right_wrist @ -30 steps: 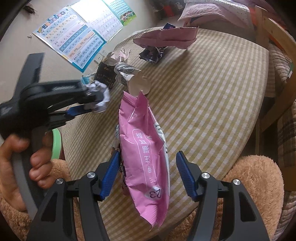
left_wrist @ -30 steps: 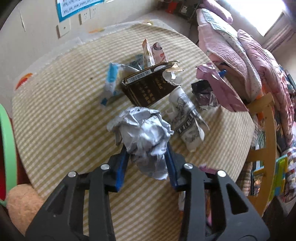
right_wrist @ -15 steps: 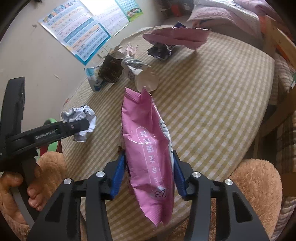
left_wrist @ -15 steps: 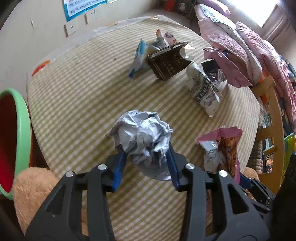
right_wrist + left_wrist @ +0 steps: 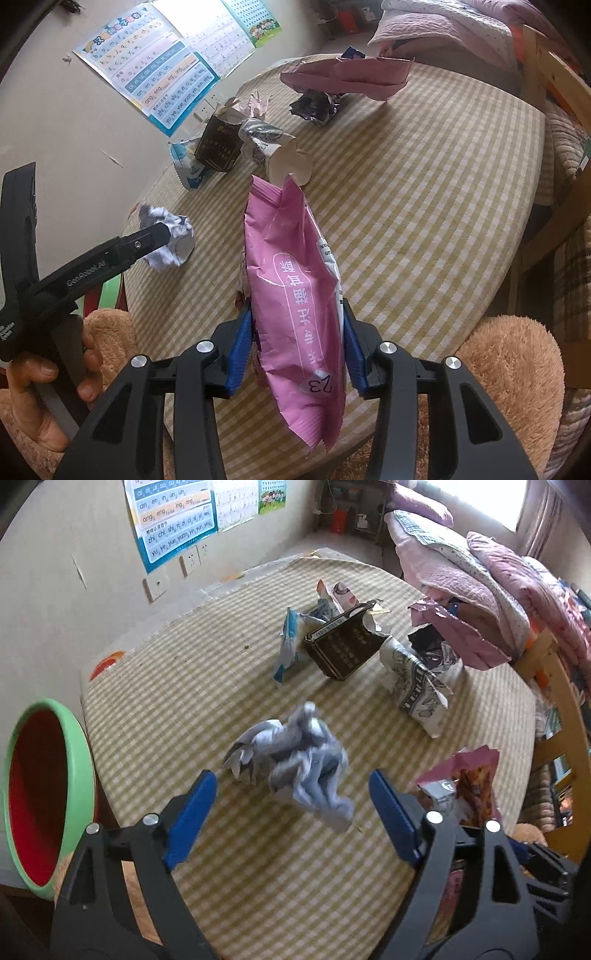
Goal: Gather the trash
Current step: 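Grasp the crumpled white paper with the left tool while the right tool holds the pink bag, then carry the white paper toward the red bin while the right tool carries the pink bag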
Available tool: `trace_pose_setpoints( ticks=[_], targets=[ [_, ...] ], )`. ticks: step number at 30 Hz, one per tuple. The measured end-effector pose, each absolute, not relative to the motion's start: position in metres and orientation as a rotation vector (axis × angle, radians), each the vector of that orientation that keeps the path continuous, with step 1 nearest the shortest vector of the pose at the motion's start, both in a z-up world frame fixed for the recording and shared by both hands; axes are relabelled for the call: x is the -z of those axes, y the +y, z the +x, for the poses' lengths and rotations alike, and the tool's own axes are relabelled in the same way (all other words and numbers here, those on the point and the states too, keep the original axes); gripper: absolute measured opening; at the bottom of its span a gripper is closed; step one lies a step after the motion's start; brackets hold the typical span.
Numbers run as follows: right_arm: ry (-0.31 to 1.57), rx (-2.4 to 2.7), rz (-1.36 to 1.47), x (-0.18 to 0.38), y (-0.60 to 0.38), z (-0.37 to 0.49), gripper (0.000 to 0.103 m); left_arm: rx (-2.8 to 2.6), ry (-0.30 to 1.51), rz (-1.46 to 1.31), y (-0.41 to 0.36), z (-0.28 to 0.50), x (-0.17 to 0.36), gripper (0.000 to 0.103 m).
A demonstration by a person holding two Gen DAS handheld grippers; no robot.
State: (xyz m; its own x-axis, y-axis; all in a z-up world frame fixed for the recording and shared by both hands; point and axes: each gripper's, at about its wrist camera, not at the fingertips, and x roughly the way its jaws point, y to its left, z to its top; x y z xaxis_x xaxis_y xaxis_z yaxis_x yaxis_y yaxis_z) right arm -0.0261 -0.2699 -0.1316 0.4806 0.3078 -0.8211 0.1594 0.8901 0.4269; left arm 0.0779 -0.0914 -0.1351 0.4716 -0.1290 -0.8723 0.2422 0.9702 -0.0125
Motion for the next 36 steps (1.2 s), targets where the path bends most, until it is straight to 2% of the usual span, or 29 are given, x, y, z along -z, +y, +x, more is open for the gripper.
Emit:
trace_pose_setpoints(
  ticks=[4, 7, 10, 11, 14, 25, 36],
  targets=[
    [1.076, -0.095, 0.487, 0.131, -0.27, -0.026, 0.043, 0.216, 1.113, 0.133, -0.094, 0.086, 0.148, 0.082],
    [1.077, -0.094, 0.489, 0.132, -0.27, -0.026, 0.043, 0.213, 1.149, 0.154, -0.098, 0.09, 0.157, 0.073],
    [1.076, -0.095, 0.489, 0.131, -0.27, -0.026, 0.043, 0.23, 1.162, 0.159, -0.099, 0.09, 0.162, 0.053],
    [1.076, -0.095, 0.489, 0.131, -0.27, -0.026, 0.043, 0.24, 1.166, 0.154, -0.098, 0.09, 0.163, 0.039],
    [1.076, -0.093, 0.492, 0.131, -0.27, -0.026, 0.043, 0.242, 1.166, 0.137, -0.094, 0.089, 0.163, 0.03],
    [1.073, -0.07, 0.495, 0.128, -0.273, -0.027, 0.043, 0.27, 1.099, 0.062, -0.076, 0.075, 0.128, 0.027],
    [0.971, -0.032, 0.468, 0.083, -0.272, -0.029, 0.043, 0.305, 1.022, 0.034, -0.066, 0.058, 0.094, 0.027]
  ],
)
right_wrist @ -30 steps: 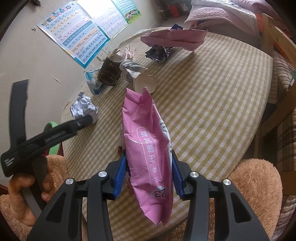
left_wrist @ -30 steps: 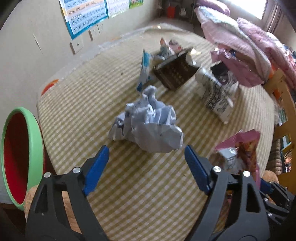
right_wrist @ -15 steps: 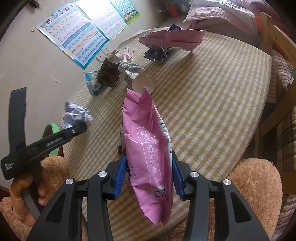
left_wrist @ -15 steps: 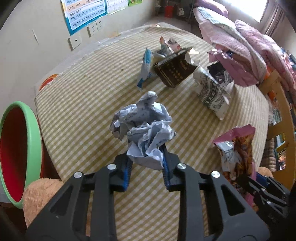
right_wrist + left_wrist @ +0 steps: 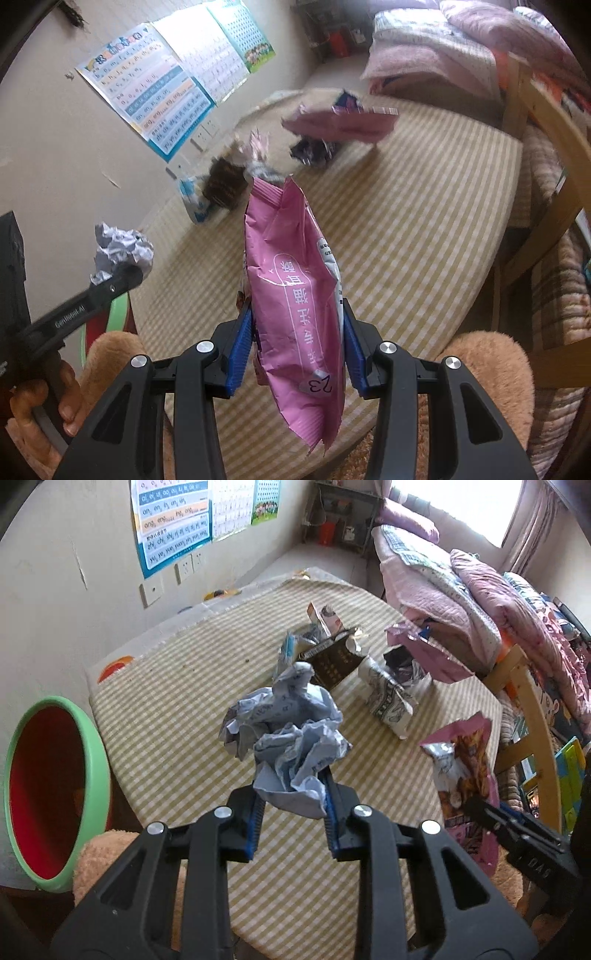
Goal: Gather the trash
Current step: 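Carry the white paper toward the red bin while the right tool carries the pink bag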
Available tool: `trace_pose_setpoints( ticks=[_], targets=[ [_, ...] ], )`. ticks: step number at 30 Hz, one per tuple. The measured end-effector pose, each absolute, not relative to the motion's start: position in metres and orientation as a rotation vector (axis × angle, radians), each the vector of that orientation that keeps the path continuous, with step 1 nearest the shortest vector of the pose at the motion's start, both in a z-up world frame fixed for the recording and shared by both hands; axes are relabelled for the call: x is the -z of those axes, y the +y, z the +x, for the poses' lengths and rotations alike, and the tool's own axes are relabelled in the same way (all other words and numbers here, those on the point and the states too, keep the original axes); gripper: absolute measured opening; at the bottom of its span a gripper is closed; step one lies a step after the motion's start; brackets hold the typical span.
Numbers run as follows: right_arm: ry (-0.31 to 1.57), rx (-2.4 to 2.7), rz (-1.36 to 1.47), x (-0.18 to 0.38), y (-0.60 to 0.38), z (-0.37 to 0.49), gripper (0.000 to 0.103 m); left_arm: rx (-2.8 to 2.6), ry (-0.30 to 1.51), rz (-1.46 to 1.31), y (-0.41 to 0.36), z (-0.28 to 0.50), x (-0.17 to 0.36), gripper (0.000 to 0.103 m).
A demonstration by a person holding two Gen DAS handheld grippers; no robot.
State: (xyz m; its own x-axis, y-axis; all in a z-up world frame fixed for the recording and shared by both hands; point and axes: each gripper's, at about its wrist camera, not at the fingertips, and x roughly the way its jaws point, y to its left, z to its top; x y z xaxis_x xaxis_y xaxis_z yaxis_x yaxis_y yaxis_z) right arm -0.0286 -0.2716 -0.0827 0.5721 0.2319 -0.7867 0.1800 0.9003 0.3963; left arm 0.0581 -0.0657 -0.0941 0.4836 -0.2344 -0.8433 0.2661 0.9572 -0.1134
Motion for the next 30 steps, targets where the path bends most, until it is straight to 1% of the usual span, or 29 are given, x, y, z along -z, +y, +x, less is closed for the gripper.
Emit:
trace_pose_setpoints(
  ticks=[4, 11, 30],
  targets=[
    [0.935, -0.049, 0.452, 0.062, -0.262, -0.023, 0.043, 0.312, 1.008, 0.035, -0.062, 0.054, 0.089, 0.027],
    [0.912, -0.084, 0.4, 0.043, -0.237, -0.016, 0.043, 0.304, 0.984, 0.026, -0.049, 0.051, 0.083, 0.027],
    [0.953, -0.108, 0.294, 0.037, -0.193, -0.002, 0.043, 0.255, 0.964, -0.036, -0.007, 0.052, 0.079, 0.027]
  ],
)
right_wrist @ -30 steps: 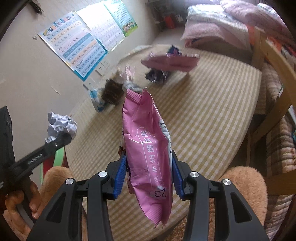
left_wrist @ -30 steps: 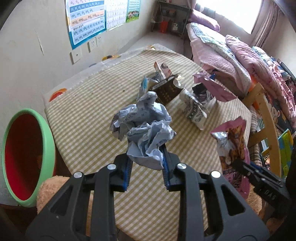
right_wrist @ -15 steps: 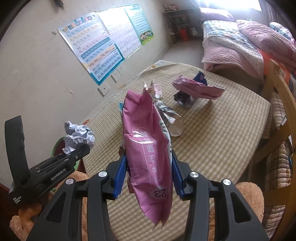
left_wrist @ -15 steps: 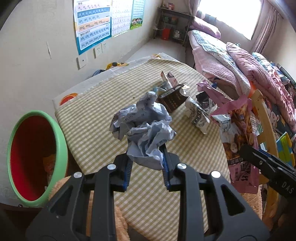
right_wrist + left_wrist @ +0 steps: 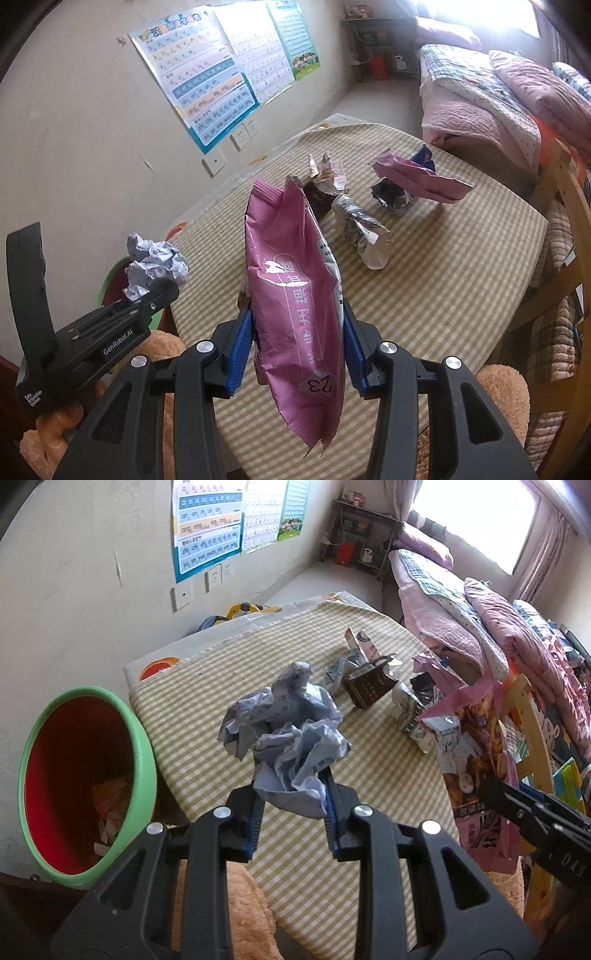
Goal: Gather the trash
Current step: 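Carry the white paper toward the red bin while the right tool carries the pink bag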
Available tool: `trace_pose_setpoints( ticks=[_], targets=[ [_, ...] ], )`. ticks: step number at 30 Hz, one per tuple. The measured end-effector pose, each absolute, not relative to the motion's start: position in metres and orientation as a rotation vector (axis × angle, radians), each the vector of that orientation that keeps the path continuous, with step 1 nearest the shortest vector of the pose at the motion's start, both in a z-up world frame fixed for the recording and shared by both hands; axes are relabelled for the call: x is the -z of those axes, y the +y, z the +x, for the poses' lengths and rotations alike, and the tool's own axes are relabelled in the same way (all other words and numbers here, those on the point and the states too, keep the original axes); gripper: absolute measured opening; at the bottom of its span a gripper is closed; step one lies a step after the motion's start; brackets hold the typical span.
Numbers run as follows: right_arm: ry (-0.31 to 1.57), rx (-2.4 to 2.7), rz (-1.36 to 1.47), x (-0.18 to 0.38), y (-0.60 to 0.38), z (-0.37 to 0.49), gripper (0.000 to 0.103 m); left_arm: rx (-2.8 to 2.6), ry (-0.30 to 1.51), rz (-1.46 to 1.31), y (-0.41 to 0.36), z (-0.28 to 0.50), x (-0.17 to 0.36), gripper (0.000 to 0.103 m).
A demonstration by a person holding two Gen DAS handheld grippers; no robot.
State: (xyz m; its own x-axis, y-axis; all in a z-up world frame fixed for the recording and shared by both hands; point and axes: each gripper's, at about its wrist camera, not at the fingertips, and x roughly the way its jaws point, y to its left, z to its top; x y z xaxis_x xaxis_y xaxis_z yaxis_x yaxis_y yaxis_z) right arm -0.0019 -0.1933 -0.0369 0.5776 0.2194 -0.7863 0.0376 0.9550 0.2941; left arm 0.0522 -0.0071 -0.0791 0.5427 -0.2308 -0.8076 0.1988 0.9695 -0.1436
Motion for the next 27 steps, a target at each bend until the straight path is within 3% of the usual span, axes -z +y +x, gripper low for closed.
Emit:
trace_pose_setpoints(
  ticks=[27],
  targets=[
    [0.978, -0.256, 0.118, 0.029, -0.099, 0.021, 0.043, 0.093, 0.897, -0.139, 0.09, 0.054, 0.064, 0.027]
  ],
)
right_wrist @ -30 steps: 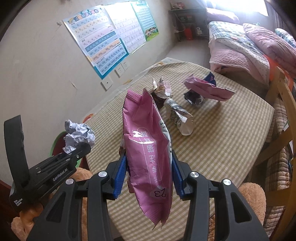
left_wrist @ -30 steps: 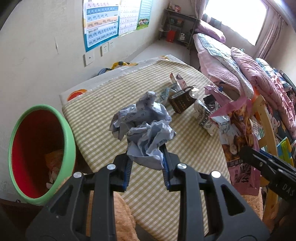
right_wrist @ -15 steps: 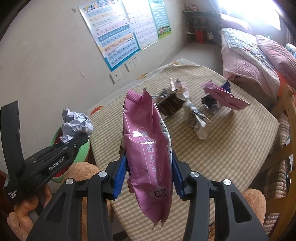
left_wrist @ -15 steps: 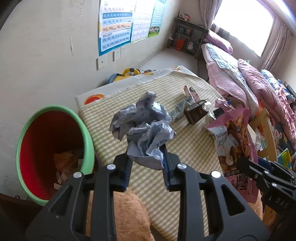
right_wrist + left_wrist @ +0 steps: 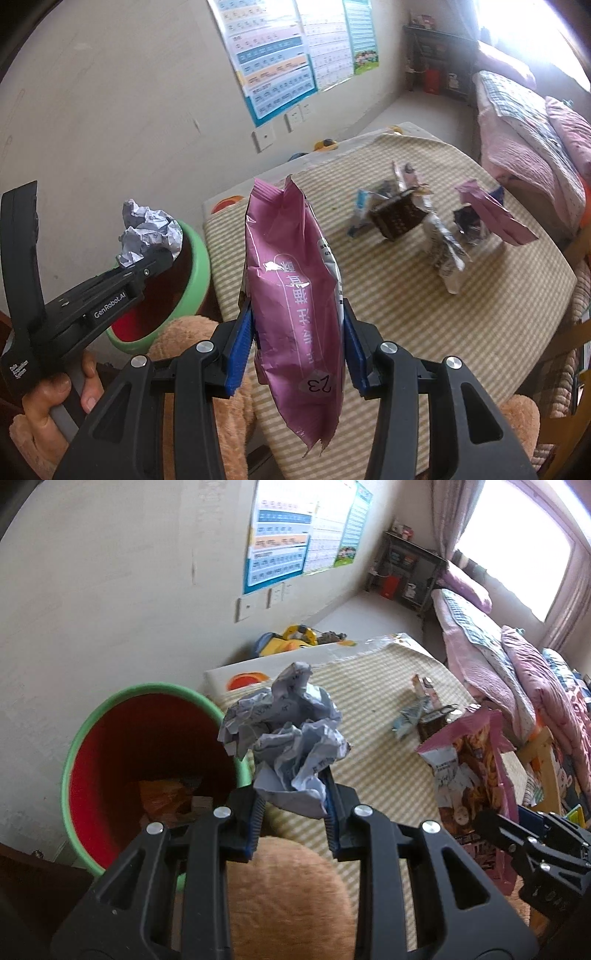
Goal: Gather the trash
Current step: 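Carry the white paper toward the red bin while the right tool carries the pink bag, then open the left tool over the bin to drop the white paper while the right tool drops the pink bag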
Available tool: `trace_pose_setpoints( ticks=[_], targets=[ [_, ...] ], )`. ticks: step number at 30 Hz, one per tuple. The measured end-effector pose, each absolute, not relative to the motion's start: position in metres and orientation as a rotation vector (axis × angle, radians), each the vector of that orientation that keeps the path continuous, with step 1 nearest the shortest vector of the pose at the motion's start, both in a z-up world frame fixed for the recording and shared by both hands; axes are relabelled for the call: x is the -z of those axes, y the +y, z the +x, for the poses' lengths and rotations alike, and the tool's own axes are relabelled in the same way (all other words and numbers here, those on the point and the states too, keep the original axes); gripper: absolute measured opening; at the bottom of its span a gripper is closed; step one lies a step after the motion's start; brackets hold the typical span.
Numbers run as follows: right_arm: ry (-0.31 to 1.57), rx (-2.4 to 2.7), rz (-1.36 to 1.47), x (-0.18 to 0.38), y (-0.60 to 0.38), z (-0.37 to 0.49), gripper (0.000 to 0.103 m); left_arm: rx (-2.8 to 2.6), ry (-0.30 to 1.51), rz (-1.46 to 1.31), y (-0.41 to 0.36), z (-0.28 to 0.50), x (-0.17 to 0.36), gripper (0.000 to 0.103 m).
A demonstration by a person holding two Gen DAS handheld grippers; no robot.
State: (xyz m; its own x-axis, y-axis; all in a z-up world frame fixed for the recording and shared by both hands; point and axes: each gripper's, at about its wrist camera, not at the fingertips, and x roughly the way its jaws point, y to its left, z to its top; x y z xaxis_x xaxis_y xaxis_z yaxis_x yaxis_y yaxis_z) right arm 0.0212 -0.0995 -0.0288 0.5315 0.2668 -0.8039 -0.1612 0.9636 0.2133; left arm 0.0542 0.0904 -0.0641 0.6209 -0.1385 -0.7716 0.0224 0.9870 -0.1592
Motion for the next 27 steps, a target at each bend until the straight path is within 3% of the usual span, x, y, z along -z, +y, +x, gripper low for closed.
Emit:
trace_pose_setpoints(
  ticks=[27],
  targets=[
    [0.974, -0.408, 0.047, 0.032, -0.001, 0.06, 0.044, -0.14, 0.953, -0.221, 0.201, 0.056, 0.099, 0.027]
  ],
)
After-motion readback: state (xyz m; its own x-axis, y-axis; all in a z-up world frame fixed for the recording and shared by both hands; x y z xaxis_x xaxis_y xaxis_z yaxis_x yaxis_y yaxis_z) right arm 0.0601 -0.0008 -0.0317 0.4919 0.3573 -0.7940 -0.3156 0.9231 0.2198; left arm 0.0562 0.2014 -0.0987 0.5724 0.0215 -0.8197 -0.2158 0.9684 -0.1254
